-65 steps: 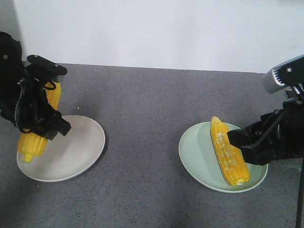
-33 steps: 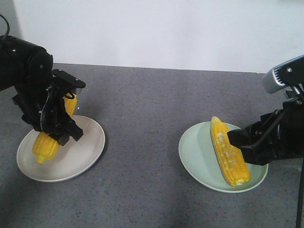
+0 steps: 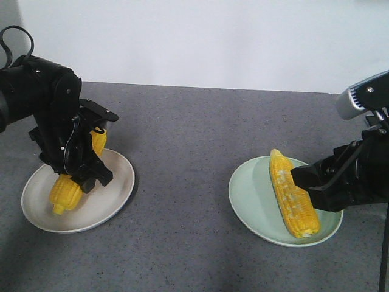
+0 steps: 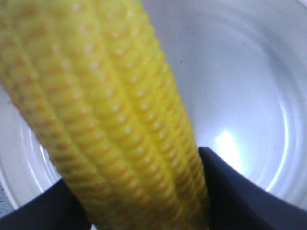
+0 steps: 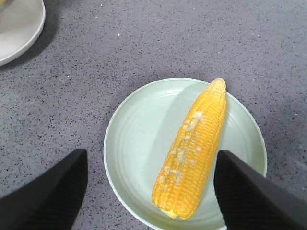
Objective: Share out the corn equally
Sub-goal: 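Lower the left gripper's corn cob onto the beige plate, then open the left gripper and withdraw it from the beige plate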
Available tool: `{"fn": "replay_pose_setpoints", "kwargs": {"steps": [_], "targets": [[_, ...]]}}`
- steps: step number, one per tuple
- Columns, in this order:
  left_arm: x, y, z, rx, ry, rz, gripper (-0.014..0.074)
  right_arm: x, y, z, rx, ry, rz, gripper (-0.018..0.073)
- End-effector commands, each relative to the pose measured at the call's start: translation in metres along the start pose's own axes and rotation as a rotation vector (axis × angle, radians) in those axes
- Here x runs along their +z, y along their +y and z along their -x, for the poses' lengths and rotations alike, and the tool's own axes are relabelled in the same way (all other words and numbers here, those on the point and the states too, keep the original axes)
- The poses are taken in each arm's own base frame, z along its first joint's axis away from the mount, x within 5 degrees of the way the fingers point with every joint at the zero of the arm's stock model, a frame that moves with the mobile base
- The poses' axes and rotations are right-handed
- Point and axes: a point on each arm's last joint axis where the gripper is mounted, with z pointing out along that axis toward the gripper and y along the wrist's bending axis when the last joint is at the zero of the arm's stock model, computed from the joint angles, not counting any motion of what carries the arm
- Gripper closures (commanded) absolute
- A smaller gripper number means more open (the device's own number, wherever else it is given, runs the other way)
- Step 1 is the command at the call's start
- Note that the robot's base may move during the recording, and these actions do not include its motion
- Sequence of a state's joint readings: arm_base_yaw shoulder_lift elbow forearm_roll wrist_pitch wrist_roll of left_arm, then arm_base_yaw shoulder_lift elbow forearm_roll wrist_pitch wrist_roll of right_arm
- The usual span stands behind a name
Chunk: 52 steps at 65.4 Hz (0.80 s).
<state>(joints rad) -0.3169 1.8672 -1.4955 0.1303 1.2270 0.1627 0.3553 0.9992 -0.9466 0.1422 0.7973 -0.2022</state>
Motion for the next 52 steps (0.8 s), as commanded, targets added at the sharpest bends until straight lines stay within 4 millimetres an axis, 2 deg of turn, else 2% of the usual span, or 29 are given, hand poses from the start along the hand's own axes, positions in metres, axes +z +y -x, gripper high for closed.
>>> {"fn": "replay_pose_setpoints", "kwargs": {"steps": [1,17,39,52], "targets": [[-0.023,0.0022,-0.0029,-0.011,-0.045,0.01,0.029,-0.0103,-0.0003,0.0113,-0.009,-0.092,-0.012,0.0023],[-0.023,0.0013,-0.0027,-0.014,-0.046,0.0,0.0263,-0.0103,-0.0003,0.0113,-0.009,-0.092,-0.012,0.0023],[-0.023,0.0005,-0.0025,-0.023,-0.048,-0.009,0.0104,-0.0103,-0.0003,0.0113,-0.009,-0.092,-0.012,0.0023],[-0.0256,0.0006,-0.0034,-0.035,-0.055,-0.008,0.0073,-0.0103,-0.0003,0.0113,-0.009,-0.092,-0.012,0.0023]]}}
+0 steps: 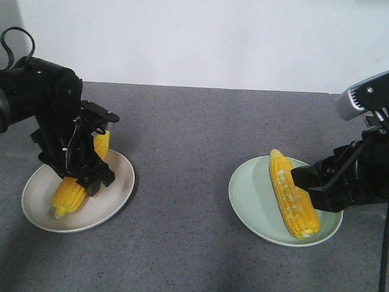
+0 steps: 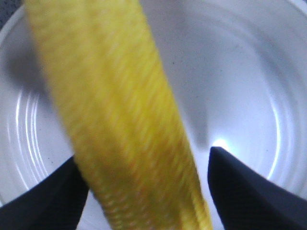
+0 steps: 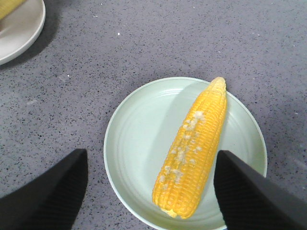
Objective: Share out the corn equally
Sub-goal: 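Open the left gripper and withdraw it from the beige plate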
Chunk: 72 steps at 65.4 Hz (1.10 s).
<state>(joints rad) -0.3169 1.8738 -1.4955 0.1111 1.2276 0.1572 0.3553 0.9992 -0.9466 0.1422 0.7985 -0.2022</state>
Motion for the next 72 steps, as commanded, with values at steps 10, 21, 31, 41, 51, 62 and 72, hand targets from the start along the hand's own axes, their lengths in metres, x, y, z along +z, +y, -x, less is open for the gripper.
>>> {"fn": "replay_pose_setpoints", "kwargs": {"steps": [10,21,31,41,51,62,72], "targets": [[-0.042,0.002,-0.01,-0.029,-0.097,0.012,0.0073,-0.01,0.0,0.011,-0.009,-0.093,-0.012,0.0023],[-0.075,-0.005,-0.022,-0.058,-0.199,-0.058,0.0074,-0.01,0.0,0.011,-0.009,-0.093,-0.012,0.0023],[-0.112,-0.015,-0.041,-0.074,-0.33,-0.14,0.0074,-0.01,0.0,0.011,-0.009,-0.093,-0.012,0.0023],[-0.136,-0.02,-0.068,-0.06,-0.47,-0.134,0.0074,-0.01,0.0,0.011,-0.009,-0.093,-0.012,0.0023],[-0.153,-0.024,-0.104,-0.063,-0.649,-0.093,0.0074,-0.01,0.0,0.011,-0.009,-0.093,-0.012,0.0023],[-0.155,-0.031,-0.144,-0.075,-0.814,-0.066,0.0074,-0.01,0.0,0.011,-0.004,-0.094,-0.008,0.0023],[-0.144,-0.039,-0.176,-0.089,-0.9,-0.056,0.0074,-0.01,0.003,0.011,0.029,-0.091,0.024,0.0023]]}}
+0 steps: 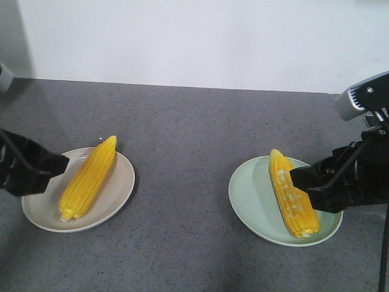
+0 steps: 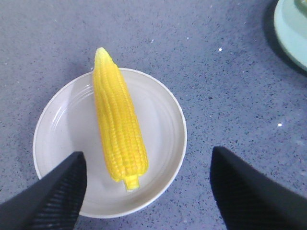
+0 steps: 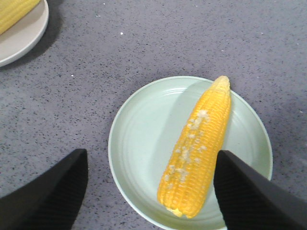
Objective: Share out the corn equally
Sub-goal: 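Open the left gripper and withdraw it from the beige plate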
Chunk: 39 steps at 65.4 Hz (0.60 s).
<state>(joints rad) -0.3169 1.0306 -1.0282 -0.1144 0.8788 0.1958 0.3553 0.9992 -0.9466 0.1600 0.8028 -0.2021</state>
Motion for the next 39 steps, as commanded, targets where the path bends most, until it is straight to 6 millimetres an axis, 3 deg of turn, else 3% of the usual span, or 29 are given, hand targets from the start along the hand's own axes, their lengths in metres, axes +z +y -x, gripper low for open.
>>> {"fn": "replay_pose_setpoints", "kwargs": {"steps": [1,18,31,39], "targets": [[-0.018,-0.004,-0.007,-0.009,-0.163,0.007,0.0074,-0.01,0.002,0.011,0.019,-0.093,0.015,0.0023],[-0.044,-0.012,-0.044,-0.05,-0.359,-0.001,0.0074,-0.01,0.002,0.011,0.018,-0.084,0.016,0.0023],[-0.056,-0.014,-0.055,-0.046,-0.441,0.012,0.0083,-0.01,0.003,0.009,0.018,-0.067,0.02,0.0031],[-0.057,-0.014,-0.055,-0.046,-0.457,0.015,0.0153,-0.01,0.003,0.007,0.018,-0.044,0.025,0.0109]]}}
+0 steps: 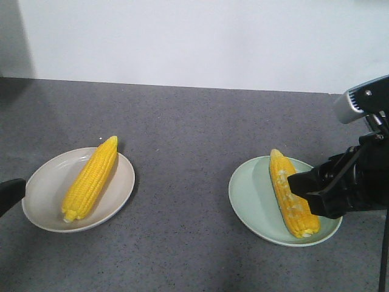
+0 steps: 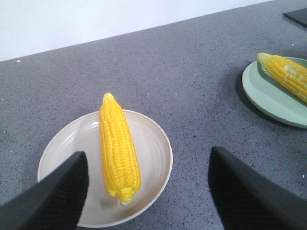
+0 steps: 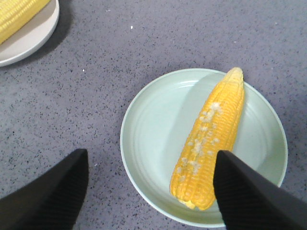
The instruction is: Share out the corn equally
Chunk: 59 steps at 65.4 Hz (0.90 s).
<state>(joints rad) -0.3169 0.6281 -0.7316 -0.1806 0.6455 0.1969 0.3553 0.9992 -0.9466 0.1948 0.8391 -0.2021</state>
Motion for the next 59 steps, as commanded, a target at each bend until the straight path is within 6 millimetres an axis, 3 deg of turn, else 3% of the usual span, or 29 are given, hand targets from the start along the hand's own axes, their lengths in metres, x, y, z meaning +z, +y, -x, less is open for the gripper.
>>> {"fn": "replay_pose_setpoints", "kwargs": {"steps": [1,24,28,59], "targets": [[-0.0054,0.0,0.0144,-0.01,-0.114,0.004,0.0171,-0.0099,0.0007,0.0093,-0.007,-0.073,-0.006,0.0123],[-0.0053,0.0,0.0143,-0.01,-0.113,0.004,0.0552,-0.0098,0.0012,0.0069,-0.007,-0.046,-0.001,0.0573],[-0.0053,0.0,0.0143,-0.01,-0.113,0.004,0.0605,-0.0098,0.0012,0.0069,-0.007,-0.046,-0.001,0.0573],[-0.0053,-0.0002,0.0136,-0.012,-0.106,0.002,0.0604,-0.0098,0.0013,0.0068,-0.007,-0.045,0.0,0.0568]]}}
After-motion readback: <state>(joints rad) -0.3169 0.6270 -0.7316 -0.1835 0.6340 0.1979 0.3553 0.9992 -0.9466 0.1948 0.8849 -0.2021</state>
